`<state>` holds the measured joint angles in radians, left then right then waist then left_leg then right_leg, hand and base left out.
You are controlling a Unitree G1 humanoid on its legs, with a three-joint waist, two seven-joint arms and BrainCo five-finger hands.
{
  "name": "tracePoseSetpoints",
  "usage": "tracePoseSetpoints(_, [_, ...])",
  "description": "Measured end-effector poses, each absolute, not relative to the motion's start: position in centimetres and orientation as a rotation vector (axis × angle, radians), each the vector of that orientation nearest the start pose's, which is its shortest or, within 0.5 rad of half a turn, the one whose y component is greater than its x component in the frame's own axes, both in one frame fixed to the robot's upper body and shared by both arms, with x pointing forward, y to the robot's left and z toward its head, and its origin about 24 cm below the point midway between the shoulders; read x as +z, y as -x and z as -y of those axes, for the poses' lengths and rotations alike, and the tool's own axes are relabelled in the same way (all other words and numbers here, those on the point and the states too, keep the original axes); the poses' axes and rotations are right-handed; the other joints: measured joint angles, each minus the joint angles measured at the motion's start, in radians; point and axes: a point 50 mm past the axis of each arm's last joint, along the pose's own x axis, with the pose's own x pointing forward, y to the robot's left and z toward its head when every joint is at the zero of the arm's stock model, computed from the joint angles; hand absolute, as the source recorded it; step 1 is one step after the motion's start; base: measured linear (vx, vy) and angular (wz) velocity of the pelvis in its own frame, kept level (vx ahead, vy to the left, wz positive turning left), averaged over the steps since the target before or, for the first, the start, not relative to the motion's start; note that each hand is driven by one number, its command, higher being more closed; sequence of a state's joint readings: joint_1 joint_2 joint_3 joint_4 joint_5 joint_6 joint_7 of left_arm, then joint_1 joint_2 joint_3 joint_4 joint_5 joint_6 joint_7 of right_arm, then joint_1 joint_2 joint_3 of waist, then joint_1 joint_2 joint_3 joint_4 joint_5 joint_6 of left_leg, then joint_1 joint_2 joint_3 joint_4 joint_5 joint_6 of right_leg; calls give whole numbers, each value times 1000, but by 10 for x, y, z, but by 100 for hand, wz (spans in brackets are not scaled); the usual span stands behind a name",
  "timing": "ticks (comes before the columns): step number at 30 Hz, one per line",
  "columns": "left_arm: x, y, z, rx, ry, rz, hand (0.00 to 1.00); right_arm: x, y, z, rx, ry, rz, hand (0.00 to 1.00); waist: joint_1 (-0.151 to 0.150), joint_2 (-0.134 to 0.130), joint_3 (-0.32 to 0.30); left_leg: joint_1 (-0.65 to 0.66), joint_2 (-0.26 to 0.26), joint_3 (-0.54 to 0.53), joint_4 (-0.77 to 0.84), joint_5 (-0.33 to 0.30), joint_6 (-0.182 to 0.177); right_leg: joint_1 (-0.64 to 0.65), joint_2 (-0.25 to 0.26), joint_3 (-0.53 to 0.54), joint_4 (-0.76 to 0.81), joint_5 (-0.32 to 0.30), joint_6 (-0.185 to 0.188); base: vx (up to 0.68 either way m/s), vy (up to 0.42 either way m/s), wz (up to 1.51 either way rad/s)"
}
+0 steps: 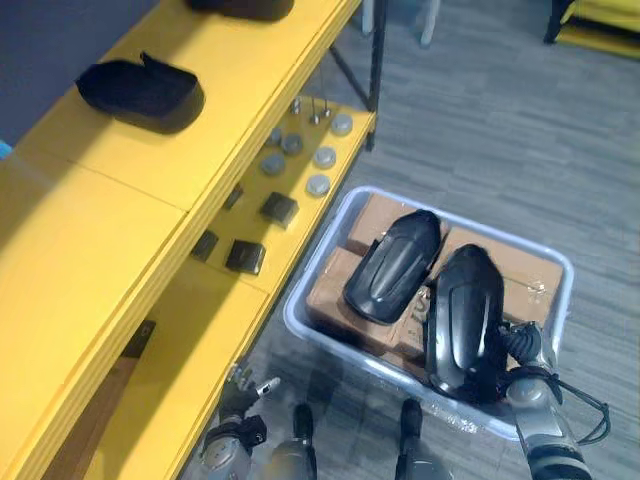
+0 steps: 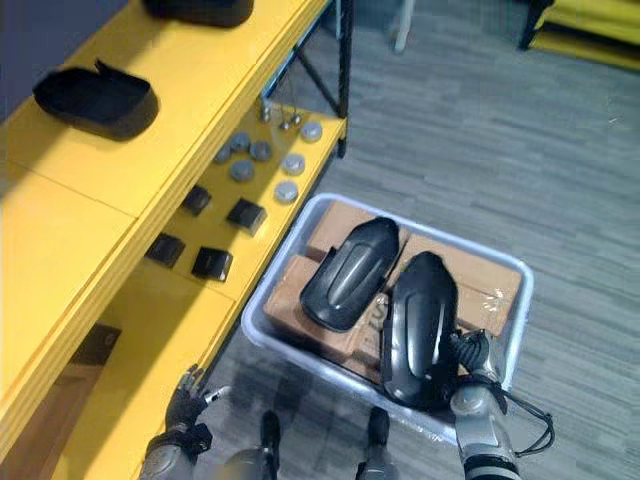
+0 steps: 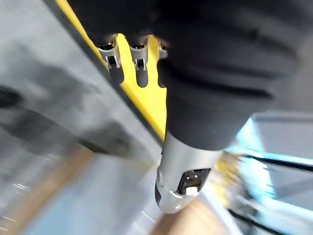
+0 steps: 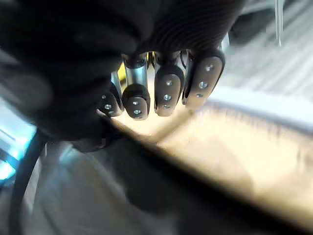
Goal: Walk over and take plastic housings, then place them on the shelf
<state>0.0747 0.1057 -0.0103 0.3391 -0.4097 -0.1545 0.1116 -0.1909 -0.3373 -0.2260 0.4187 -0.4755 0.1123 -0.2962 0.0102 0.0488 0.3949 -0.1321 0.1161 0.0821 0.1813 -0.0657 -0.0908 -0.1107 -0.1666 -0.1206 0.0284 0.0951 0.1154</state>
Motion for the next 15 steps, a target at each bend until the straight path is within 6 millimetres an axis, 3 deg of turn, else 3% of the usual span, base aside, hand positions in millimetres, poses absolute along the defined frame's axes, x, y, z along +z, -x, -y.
tracePoseSetpoints(3, [-14,-226,-188,179,269,-161,0,31,-259,298,-523,832,-253,100,-8,-20,-74,54,0,5,-40,6,-3,44,3,-1,-28,0,0,98,-9,-6])
tracePoseSetpoints(6, [4,-233,-182,113,256,-92,0,41,-262,295,-514,844,-209,100,-24,-22,-129,77,-2,9,-55,9,-3,69,2,-2,-48,1,0,110,8,-1])
tracePoseSetpoints(11, [34,-262,-137,-135,358,-27,0,62,-274,290,-495,932,-127,100,-32,-25,-197,148,-8,10,-89,13,-1,137,-1,-9,-72,1,0,56,13,2])
tracePoseSetpoints(15, [36,-278,-116,-210,420,-57,0,72,-284,273,-440,967,-58,100,-50,-26,-227,170,-10,10,-115,30,-1,148,-2,-13,-73,1,0,-34,0,0])
